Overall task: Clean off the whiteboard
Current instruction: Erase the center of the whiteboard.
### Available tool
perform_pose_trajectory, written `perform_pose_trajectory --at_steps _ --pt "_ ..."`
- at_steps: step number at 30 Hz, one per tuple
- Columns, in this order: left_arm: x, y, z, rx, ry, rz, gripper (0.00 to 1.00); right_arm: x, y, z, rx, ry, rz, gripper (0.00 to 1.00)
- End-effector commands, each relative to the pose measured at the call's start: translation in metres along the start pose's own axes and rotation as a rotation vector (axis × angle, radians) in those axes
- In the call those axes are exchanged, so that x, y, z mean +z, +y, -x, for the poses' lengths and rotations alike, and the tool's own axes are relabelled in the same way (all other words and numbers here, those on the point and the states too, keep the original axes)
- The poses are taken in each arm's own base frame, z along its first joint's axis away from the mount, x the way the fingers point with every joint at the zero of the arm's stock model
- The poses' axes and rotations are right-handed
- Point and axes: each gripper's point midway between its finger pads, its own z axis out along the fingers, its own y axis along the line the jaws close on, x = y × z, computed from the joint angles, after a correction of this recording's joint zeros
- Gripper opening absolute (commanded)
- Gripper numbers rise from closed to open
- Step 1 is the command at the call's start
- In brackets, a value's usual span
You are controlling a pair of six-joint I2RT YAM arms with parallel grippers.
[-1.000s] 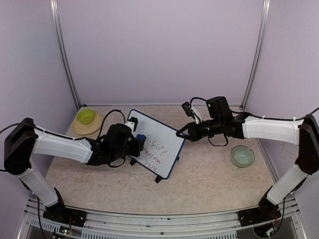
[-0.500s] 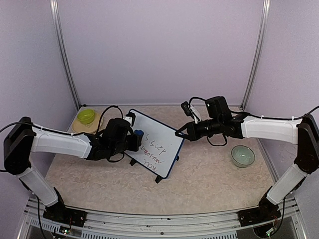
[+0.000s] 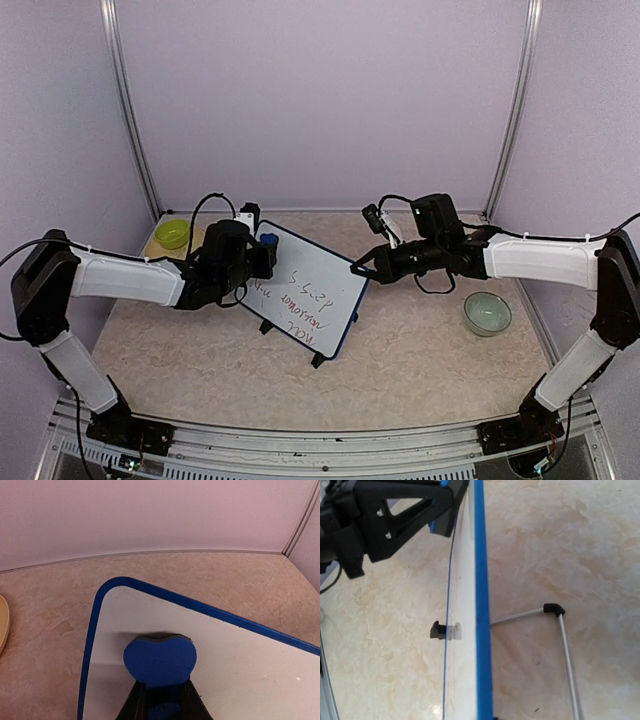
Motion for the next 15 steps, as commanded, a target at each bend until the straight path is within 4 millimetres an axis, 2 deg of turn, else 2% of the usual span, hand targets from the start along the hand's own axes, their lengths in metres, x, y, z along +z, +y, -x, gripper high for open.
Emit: perform_pose_trajectory --at_steps 1,8,15 --pt "0.003 -0.017 -0.016 0.067 -0.013 -0.027 0.17 0.009 0.011 -0.050 -0.048 0.157 0.060 0.00" --pt "-0.004 -0.053 -0.013 0.085 -0.081 -0.097 0.17 0.010 0.011 -0.051 -0.045 0.159 0.059 0.00" --pt "-0.011 -0.087 -0.024 0.099 -0.083 -0.165 0.17 0.009 0.011 -0.051 -0.046 0.159 0.053 0.00"
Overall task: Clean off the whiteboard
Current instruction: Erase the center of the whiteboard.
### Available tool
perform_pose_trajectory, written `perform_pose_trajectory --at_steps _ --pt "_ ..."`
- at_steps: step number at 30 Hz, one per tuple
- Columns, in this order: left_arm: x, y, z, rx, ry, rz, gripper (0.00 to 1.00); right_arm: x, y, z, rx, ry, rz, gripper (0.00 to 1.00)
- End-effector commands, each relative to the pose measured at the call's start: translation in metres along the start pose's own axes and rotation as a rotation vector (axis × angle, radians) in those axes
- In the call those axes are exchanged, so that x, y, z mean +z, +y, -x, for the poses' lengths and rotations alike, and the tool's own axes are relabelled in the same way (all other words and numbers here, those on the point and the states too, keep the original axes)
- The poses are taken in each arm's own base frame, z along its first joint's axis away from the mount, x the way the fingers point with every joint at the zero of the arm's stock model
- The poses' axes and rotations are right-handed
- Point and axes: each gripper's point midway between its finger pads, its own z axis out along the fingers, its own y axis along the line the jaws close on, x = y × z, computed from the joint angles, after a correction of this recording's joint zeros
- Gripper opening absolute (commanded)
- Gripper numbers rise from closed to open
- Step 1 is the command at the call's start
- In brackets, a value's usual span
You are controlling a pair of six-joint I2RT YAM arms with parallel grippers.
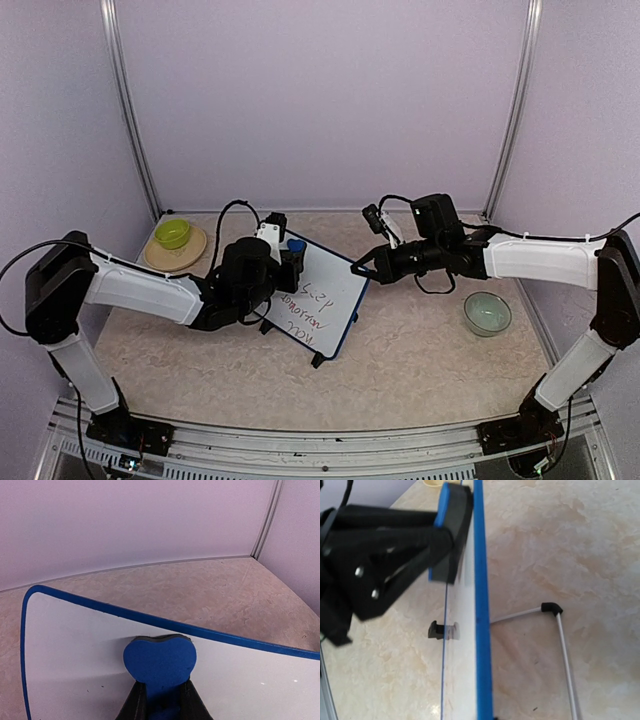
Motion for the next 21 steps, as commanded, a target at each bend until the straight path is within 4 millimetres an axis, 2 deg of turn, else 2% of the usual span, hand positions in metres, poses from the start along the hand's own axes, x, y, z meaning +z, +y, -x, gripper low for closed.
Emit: perform_pose_trajectory --at_steps 1,6,15,17,21 --pt "-0.001 -0.024 -0.019 0.040 0.028 -0.065 0.17 0.009 0.012 -0.051 -0.051 0.158 0.059 0.00" --pt "0.000 0.009 -0.022 0.017 0.028 0.047 0.17 0.009 0.012 -0.051 -0.051 0.157 0.063 0.00" --pt "0.004 0.103 -0.022 -0.045 0.038 0.303 0.16 0.008 0.013 -0.052 -0.051 0.155 0.065 0.00" --pt "0.006 0.114 -0.021 -0.038 0.042 0.332 0.16 0.008 0.013 -0.052 -0.050 0.155 0.066 0.00" --pt "0.012 0.119 -0.011 -0.003 0.031 0.361 0.16 0.008 0.013 -0.052 -0.048 0.154 0.066 0.00"
